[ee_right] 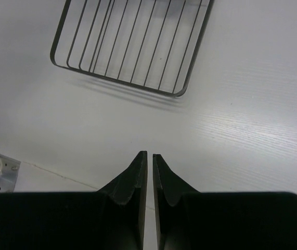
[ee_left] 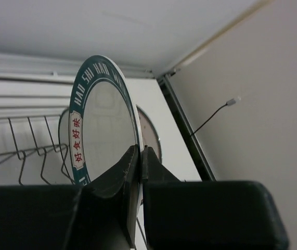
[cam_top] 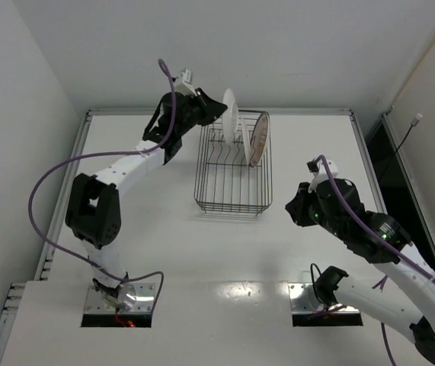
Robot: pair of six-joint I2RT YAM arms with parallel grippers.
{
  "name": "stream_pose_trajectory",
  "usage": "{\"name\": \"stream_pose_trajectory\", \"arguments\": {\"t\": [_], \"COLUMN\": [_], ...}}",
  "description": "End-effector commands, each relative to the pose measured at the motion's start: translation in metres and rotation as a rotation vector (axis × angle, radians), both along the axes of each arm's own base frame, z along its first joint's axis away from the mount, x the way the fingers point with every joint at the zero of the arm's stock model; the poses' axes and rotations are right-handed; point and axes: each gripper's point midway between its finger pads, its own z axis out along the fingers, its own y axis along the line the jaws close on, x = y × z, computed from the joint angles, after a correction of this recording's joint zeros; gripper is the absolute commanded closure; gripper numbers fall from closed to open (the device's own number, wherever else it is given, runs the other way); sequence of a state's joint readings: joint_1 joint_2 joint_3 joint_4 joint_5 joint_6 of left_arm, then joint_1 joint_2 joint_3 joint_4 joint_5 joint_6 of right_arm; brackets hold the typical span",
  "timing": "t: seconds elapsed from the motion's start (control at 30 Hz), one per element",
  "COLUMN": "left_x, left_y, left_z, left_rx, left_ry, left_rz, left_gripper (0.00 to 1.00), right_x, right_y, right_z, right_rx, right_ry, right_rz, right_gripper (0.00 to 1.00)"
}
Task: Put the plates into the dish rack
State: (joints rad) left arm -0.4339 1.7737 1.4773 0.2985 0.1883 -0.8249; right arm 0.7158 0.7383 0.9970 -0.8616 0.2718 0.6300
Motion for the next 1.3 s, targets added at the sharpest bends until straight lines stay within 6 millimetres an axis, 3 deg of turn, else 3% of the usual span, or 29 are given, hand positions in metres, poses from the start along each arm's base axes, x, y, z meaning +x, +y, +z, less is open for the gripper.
{"name": "stream_pose_trajectory", "arguments": {"t": [0.0, 0.13, 0.3, 0.43, 0.67, 0.8, 0.83, 0.87, 0.97, 1.27], "left_x": [-0.004, -0.009, -0.018, -0.015, -0.001, 0.003, 0.005, 0.005, 0.007, 0.015], "left_y": [-0.020, -0.040, -0.055, -0.060, -0.061, -0.058, -0.059, -0.058, -0.059, -0.055], "left_z": [0.057, 0.045, 0.048, 0.031, 0.012, 0.017, 0.010, 0.016, 0.010, -0.022], "left_rx": [-0.132, -0.135, -0.152, -0.117, -0.049, -0.022, -0.012, -0.010, 0.008, 0.103], "left_ry": [-0.128, -0.102, -0.105, -0.082, -0.074, -0.097, -0.080, -0.098, -0.090, -0.054], "left_rz": [-0.079, -0.115, -0.130, -0.125, -0.093, -0.067, -0.067, -0.066, -0.066, -0.037], "left_gripper": [1.00, 1.00, 1.00, 1.00, 1.00, 1.00, 1.00, 1.00, 1.00, 1.00], "right_x": [-0.002, -0.007, -0.008, -0.008, -0.014, -0.015, -0.015, -0.015, -0.014, -0.010], "right_y": [-0.012, -0.013, -0.016, -0.017, -0.022, -0.023, -0.023, -0.023, -0.022, -0.021], "right_z": [0.010, 0.006, 0.003, -0.001, -0.008, -0.009, -0.009, -0.009, -0.011, -0.010], "right_rx": [0.019, 0.043, 0.025, 0.012, 0.005, -0.001, -0.008, -0.008, -0.016, -0.020], "right_ry": [-0.043, -0.039, -0.027, -0.024, -0.016, -0.009, -0.012, -0.012, -0.004, -0.017], "right_rz": [-0.045, -0.047, -0.055, -0.050, -0.050, -0.050, -0.045, -0.045, -0.045, -0.047], "right_gripper": [0.93, 0.93, 0.93, 0.93, 0.93, 0.93, 0.93, 0.93, 0.93, 0.93]}}
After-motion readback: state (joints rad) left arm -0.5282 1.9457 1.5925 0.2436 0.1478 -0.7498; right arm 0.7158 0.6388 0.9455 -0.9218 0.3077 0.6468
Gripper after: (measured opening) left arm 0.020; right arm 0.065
